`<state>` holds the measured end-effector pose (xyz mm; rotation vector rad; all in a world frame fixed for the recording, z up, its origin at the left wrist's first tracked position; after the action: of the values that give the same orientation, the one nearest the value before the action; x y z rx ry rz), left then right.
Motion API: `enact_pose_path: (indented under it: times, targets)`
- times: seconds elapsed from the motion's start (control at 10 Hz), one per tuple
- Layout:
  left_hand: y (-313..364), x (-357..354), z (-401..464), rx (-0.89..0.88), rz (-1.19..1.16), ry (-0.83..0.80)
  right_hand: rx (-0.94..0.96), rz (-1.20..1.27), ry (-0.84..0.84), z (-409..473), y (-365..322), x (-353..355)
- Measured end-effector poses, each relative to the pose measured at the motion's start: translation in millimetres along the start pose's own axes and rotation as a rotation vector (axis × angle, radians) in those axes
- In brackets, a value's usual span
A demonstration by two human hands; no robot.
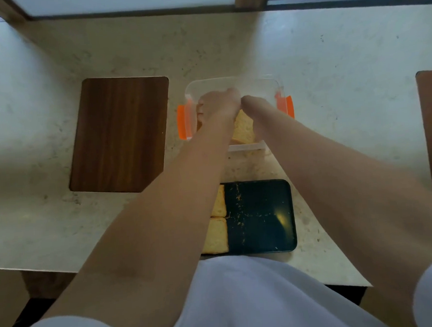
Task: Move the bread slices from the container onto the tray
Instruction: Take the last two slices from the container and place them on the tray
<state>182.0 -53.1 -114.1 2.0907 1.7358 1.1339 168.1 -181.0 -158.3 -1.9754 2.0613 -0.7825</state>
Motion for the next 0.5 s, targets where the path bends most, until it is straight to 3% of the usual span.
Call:
enact_pose_path:
  times: [0.1,0.2,0.3,0.4,0.5]
  targets:
    - [3,-4,10,-0.077,0.122,0.093,0.0,0.057,0.091,1,-3,9]
    - [7,-11,20,-0.181,0.425,0.197,-0.018,-0.133,0.083,13,-4,9]
    - [4,-19,32,-0.275,0.805,0.205,-0.007,-0.171,-0.036,-1,-1,-1]
    - [7,-26,41,-0.35,0.965,0.226,0.106,-0.271,0.03,14,-7,3]
    - [7,-30,45,-0.33,0.916,0.193,0.158,-0.46,0.01,15,-15,-5]
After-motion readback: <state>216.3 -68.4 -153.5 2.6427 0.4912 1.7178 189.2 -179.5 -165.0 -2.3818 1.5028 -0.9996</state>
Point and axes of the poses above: each hand's wrist, its own z-axis towards the middle knuckle, its own x-axis out of the back of the hand, y = z × x, the point moved 9 cm from there along z, towards the middle knuckle, and after that the axes turned 1 degree about z, right-handed, at the moved point
